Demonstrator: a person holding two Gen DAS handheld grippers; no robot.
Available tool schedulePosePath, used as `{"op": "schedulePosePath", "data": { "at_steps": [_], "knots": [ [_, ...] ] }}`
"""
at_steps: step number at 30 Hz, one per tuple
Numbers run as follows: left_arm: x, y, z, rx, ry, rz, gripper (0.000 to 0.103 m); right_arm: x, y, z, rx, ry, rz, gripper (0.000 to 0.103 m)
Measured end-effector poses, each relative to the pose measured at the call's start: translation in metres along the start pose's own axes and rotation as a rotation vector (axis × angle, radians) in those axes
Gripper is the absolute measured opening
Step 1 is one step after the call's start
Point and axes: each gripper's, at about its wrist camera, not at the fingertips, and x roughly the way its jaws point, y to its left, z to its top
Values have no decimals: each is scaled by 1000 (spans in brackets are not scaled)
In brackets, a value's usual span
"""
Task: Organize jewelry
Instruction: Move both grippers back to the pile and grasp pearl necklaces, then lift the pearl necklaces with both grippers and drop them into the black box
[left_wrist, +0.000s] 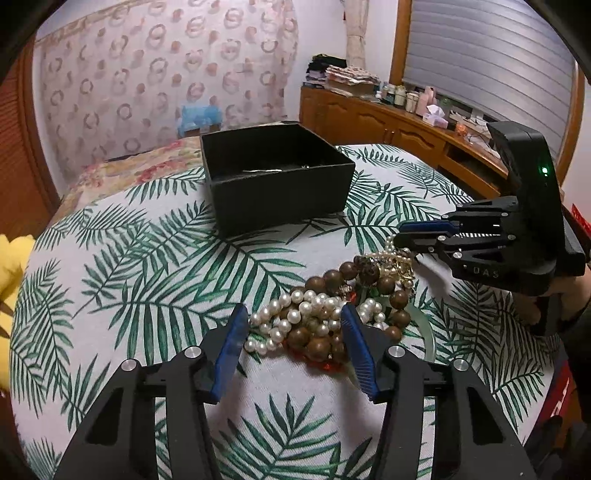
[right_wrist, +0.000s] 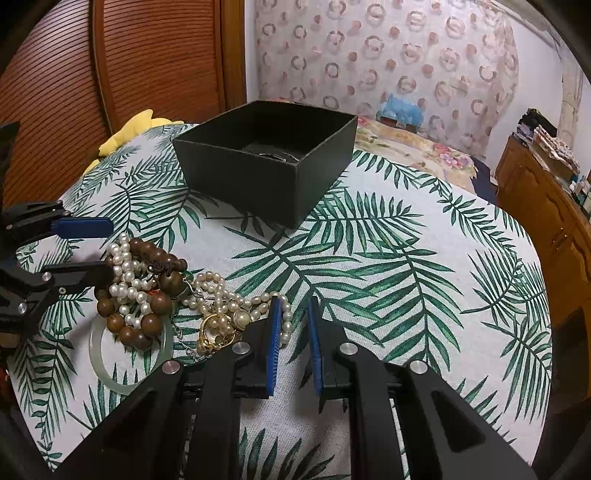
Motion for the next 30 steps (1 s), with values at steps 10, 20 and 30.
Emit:
{"op": "schedulePosePath", "data": {
  "at_steps": [10,20,30],
  "knots": [
    [2,7,4,-7,9,-24,40,-5,0,1,-5,-8,-16,6],
    [6,16,3,-33,13,-32,16,-45,6,8,-24,-89,-7,6],
    [-1,21,7,-36,-8,-22,6,-70,10,14,-32,-141,-14,6]
  ]
}}
